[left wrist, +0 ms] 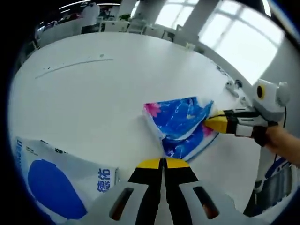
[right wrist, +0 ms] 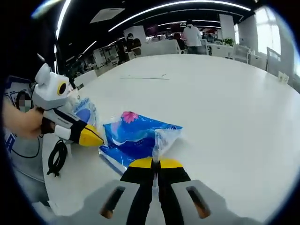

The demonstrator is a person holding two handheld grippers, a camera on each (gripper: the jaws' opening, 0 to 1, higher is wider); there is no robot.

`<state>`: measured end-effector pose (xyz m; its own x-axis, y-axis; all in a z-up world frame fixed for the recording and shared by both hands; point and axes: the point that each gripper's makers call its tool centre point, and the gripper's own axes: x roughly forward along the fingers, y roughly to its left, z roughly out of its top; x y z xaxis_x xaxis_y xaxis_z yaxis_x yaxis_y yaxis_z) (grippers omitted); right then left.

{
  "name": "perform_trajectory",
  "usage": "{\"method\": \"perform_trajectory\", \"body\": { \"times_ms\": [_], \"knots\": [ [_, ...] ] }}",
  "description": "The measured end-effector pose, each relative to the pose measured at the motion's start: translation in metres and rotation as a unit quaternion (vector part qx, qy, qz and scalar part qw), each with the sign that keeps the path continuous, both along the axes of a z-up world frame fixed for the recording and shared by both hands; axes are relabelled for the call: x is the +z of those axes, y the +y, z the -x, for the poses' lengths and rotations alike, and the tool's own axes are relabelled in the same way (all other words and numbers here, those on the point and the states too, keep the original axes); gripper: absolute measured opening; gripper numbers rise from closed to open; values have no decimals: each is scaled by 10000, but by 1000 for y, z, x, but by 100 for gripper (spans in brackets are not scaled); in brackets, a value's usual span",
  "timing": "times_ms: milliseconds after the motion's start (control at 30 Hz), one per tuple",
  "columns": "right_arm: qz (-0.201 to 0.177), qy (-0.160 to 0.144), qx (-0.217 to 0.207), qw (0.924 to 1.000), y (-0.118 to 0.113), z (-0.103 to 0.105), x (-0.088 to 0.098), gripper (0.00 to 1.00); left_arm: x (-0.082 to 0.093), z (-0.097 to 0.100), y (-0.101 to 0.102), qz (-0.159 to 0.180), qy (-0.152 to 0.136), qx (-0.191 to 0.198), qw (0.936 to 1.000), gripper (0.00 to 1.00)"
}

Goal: Arrange the tabletop items into an orderly group along one side of the table until the central work area is clear of visible clutter.

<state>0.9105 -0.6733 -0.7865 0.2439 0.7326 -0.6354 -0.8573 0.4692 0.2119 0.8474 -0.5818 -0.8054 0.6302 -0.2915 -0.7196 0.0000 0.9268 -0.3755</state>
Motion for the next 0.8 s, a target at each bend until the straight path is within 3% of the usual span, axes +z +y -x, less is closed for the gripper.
{"method": "perform_trajectory", "body": {
  "times_ms": [400,600,800],
  "knots": [
    [-40,85,82,9999,9,3,-14,0,5,13,8,-338,213,308,9987,0],
    [22,196,-3,9998,7,4,-27,0,3,18,12,-280,274,486,9981,0],
    [-54,145,-89,9998,8,7,-24,0,0,20,12,-216,297,537,9979,0]
  ]
}}
